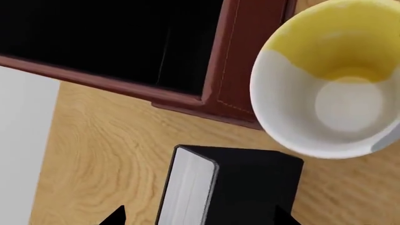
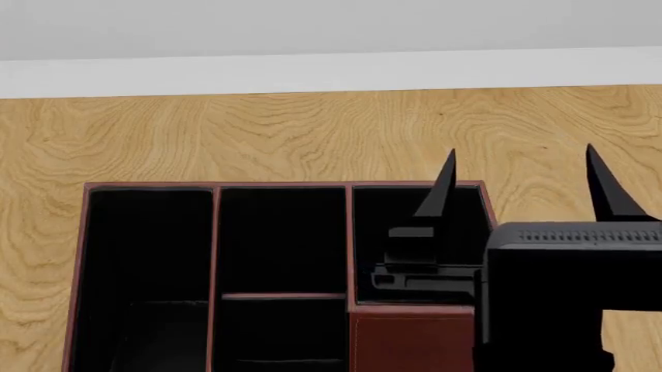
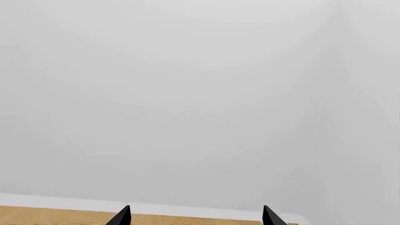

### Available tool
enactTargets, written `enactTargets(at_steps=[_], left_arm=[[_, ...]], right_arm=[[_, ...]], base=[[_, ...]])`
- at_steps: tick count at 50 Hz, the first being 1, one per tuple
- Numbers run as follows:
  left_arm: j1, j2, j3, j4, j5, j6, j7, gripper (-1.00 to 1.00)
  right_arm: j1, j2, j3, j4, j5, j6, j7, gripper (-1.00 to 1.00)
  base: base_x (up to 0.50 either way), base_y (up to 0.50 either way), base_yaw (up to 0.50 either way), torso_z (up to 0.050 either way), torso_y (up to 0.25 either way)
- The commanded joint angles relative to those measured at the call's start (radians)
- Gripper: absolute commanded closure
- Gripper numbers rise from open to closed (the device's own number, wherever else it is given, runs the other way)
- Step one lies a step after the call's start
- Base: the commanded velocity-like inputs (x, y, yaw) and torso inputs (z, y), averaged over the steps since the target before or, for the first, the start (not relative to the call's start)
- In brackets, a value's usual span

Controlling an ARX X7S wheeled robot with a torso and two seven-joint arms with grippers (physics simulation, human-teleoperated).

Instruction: Pick up the book and place it in the back compartment of the caddy.

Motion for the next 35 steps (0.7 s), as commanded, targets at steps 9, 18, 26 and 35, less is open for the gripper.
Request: enactTargets(at_steps=[9, 18, 26, 35], left_arm=[[-0.017, 0.022, 0.032, -0.108, 0.012, 0.06, -0.023, -1.0], [-0.049, 0.028, 0.043, -0.162, 0.025, 0.074, -0.033, -1.0], [-0.088, 0.045, 0.059, -0.236, 0.037, 0.097, -0.047, -1.0], [-0.135, 0.08, 0.102, -0.384, 0.071, 0.163, -0.079, -1.0]], right_arm=[[0.017, 0.002, -0.008, -0.009, 0.01, 0.034, 0.017, -1.0], [0.005, 0.004, -0.015, 0.001, 0.004, 0.017, 0.021, -1.0], [0.008, 0.007, -0.008, -0.009, 0.012, 0.036, 0.028, -1.0], [0.02, 0.005, -0.026, 0.005, 0.009, 0.037, 0.032, -1.0]], base=[[0.0, 0.0, 0.0, 0.0, 0.0], [0.0, 0.0, 0.0, 0.0, 0.0], [0.0, 0.0, 0.0, 0.0, 0.0], [0.0, 0.0, 0.0, 0.0, 0.0]])
